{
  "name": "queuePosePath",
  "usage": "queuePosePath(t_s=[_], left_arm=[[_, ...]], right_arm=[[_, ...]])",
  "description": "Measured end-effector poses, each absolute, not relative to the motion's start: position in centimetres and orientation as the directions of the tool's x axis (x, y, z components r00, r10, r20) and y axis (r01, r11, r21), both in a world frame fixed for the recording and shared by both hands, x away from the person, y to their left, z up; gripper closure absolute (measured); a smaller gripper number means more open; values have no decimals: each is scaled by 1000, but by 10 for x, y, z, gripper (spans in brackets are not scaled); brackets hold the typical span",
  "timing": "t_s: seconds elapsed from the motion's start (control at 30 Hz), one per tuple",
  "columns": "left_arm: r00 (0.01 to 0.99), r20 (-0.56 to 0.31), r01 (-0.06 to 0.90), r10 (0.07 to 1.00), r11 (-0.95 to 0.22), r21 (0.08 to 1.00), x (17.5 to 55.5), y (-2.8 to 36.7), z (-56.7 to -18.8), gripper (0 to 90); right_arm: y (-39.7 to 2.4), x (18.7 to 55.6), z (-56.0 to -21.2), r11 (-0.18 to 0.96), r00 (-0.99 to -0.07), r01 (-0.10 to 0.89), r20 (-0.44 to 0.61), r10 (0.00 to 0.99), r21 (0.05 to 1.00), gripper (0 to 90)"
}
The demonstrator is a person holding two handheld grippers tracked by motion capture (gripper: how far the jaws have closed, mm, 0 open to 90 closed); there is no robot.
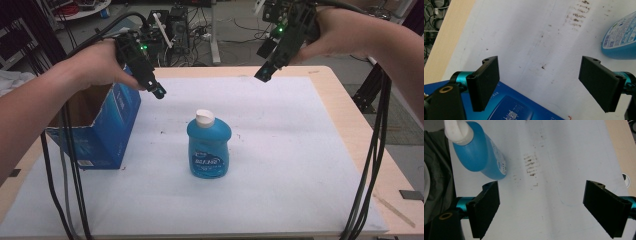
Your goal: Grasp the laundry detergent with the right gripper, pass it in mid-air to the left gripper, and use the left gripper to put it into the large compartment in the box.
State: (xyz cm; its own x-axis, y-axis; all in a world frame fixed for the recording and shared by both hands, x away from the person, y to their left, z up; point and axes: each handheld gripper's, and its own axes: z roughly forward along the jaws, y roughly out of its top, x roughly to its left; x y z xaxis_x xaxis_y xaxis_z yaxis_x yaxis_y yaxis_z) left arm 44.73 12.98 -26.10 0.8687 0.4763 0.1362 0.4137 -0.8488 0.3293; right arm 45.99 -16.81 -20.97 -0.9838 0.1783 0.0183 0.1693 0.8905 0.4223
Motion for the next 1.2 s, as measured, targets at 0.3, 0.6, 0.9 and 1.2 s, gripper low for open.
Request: queuePosePath(t_s=[0.3,0.6,0.9,1.2], left_arm=[[871,138,411,471,-854,319,448,129,-262,171],[871,133,414,473,-852,320,448,129,-263,171],[874,130,412,469,-855,316,446,130,-262,171],[876,138,406,463,-860,310,445,131,-262,171]], right_arm=[[-176,433,-221,870,-990,134,26,138,474,134],[-174,404,-246,847,-993,113,37,110,519,134],[-167,388,-267,813,-993,115,44,109,571,134],[-154,377,-292,802,-993,114,70,91,587,134]])
